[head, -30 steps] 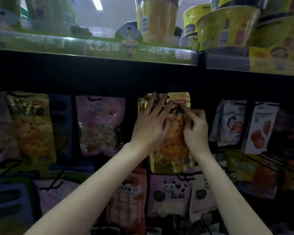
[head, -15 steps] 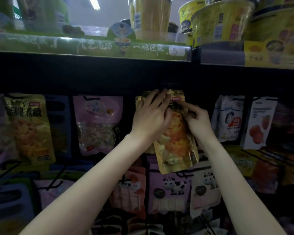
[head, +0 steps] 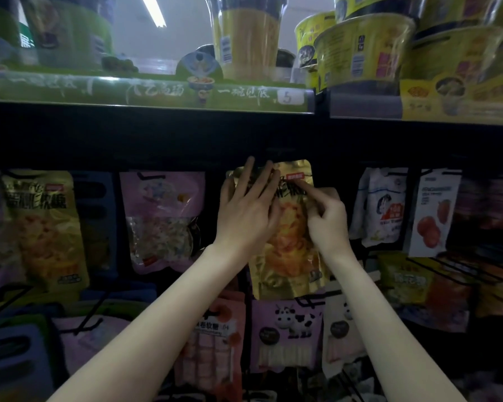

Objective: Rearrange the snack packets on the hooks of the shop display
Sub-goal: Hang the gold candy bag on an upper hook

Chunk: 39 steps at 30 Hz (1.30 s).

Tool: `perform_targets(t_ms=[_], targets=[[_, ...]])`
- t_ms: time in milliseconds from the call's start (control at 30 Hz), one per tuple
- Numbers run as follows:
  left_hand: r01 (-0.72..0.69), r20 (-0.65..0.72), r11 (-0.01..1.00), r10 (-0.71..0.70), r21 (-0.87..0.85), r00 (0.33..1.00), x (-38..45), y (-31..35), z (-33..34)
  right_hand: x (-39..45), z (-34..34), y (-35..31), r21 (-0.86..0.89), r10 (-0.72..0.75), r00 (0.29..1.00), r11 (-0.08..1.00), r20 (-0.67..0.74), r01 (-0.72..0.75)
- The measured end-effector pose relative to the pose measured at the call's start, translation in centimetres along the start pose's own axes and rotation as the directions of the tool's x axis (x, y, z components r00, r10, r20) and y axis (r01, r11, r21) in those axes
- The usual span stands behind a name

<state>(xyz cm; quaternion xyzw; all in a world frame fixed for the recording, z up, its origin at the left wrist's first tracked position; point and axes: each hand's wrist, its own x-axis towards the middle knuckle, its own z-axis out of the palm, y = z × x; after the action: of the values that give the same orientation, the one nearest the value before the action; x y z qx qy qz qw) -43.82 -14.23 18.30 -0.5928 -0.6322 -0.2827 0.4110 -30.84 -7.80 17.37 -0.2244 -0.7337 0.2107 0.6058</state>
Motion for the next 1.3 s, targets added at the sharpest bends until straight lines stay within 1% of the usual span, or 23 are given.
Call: perform_targets(t_ms=[100,167,267,367,400,433,467,500,533,567,600,633,700,733,833,900,1000,1067,1133,1167,1200,1233,1300], targets=[[0.000,0.007,1.000,0.000,0.026,1.000,0.0,0.2,0.5,-0.2,0.2,-0.2,-0.017,0.002,1.000,1.000,-0.016,-0.002],[0.017,0.064,1.000,-0.017,0.010,0.998,-0.1,0.2,0.7,-0.1,0.3,0.1,-0.041,0.052,0.998,0.998,0.034,-0.050],[0.071,0.199,0.997,-0.068,-0.006,0.978,-0.4,-0.4,1.1,0.2,0.9,0.6,-0.218,0.074,0.985,0.975,0.153,-0.039],[0.136,0.345,0.989,-0.145,0.051,0.927,-1.3,-1.9,2.0,0.5,2.4,0.7,-0.383,0.147,0.947,0.923,0.286,-0.028],[0.145,0.357,0.986,-0.165,0.081,0.919,-1.8,-2.5,1.9,0.5,2.9,0.9,-0.455,0.168,0.941,0.890,0.295,-0.016],[0.153,0.364,0.984,-0.175,0.089,0.915,-2.3,-3.1,1.7,0.3,3.3,1.0,-0.538,0.165,0.950,0.843,0.267,0.004],[0.160,0.365,0.984,-0.179,0.084,0.914,-3.0,-3.7,1.4,-0.1,3.7,1.2,-0.595,0.113,0.970,0.803,0.215,0.038],[0.173,0.350,0.983,-0.183,0.060,0.919,-3.8,-4.4,1.0,-0.6,4.1,1.1,-0.601,0.026,0.986,0.796,0.164,0.078],[0.190,0.311,0.981,-0.189,0.026,0.931,-4.6,-5.0,0.4,-1.3,4.6,0.9,-0.564,-0.063,0.989,0.816,0.133,0.127],[0.202,0.275,0.979,-0.194,-0.001,0.942,-5.4,-5.8,0.0,-2.1,5.3,0.5,-0.510,-0.115,0.983,0.842,0.146,0.175],[0.219,0.254,0.976,-0.209,-0.009,0.944,-6.3,-6.6,-0.4,-2.8,6.0,-0.2,-0.444,-0.123,0.971,0.872,0.206,0.205],[0.244,0.258,0.970,-0.234,-0.006,0.937,-7.3,-7.4,-0.9,-3.3,6.9,-0.7,-0.368,-0.086,0.951,0.909,0.298,0.197],[0.271,0.267,0.962,-0.269,0.031,0.925,-9.2,-9.0,-1.9,-3.6,9.1,-1.2,-0.218,0.036,0.889,0.973,0.457,0.073],[0.275,0.272,0.959,-0.281,0.063,0.920,-10.1,-9.8,-2.5,-3.5,10.3,-1.1,-0.179,0.095,0.860,0.984,0.501,-0.004],[0.308,0.332,0.942,-0.335,0.133,0.882,-12.5,-12.3,-4.4,-3.5,14.4,-0.6,-0.133,0.208,0.804,0.978,0.557,-0.161],[0.374,0.386,0.914,-0.405,0.156,0.829,-14.1,-13.4,-5.2,-3.7,16.6,-0.5,-0.096,0.280,0.780,0.957,0.560,-0.274],[0.421,0.408,0.897,-0.438,0.136,0.801,-16.1,-14.8,-5.5,-3.4,18.9,-1.3,-0.036,0.353,0.744,0.914,0.567,-0.405],[0.444,0.453,0.888,-0.446,0.118,0.772,-17.2,-15.6,-5.6,-3.9,19.6,-2.3,-0.022,0.321,0.739,0.923,0.592,-0.384],[0.479,0.485,0.874,-0.456,0.085,0.746,-18.7,-16.4,-5.8,-5.9,19.7,-3.5,-0.028,0.242,0.772,0.960,0.588,-0.280],[0.493,0.476,0.868,-0.456,0.053,0.752,-19.7,-16.8,-6.0,-7.4,19.8,-3.8,-0.055,0.211,0.784,0.974,0.583,-0.220],[0.504,0.450,0.863,-0.456,0.014,0.768,-20.8,-17.1,-6.2,-9.2,20.1,-4.1,-0.079,0.192,0.769,0.980,0.610,-0.182],[0.521,0.419,0.853,-0.465,-0.022,0.780,-21.9,-17.4,-6.4,-11.0,20.4,-4.5,-0.113,0.188,0.718,0.982,0.670,-0.151],[0.547,0.424,0.836,-0.482,-0.039,0.767,-23.8,-17.7,-6.9,-14.3,22.0,-4.6,-0.191,0.219,0.582,0.975,0.783,-0.110]])
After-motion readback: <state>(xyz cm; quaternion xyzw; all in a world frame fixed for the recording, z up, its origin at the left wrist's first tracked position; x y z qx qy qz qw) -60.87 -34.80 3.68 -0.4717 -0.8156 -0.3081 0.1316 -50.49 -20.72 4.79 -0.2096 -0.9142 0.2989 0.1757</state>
